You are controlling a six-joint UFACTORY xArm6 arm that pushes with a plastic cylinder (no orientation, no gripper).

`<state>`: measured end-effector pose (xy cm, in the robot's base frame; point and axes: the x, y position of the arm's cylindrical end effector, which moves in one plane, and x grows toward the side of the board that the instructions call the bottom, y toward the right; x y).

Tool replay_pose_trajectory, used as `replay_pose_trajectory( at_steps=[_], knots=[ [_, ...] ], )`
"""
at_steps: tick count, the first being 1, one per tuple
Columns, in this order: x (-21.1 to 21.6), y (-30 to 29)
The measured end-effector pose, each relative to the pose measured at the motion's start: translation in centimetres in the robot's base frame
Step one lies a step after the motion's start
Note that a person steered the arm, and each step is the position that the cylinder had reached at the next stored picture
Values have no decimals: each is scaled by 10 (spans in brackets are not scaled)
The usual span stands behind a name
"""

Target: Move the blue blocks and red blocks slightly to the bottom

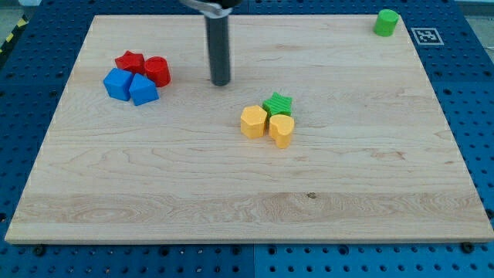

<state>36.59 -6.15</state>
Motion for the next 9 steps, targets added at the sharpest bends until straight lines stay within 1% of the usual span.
replay_pose_trajectory(
  at_steps=[1,2,3,4,5,6,8,9],
  knots=[
    [0,-4],
    [-21,-8],
    [-38,-65],
    [-64,-123],
    [-76,-164],
    [-66,-183],
    [-27,-112],
    [-20,-121]
  ],
)
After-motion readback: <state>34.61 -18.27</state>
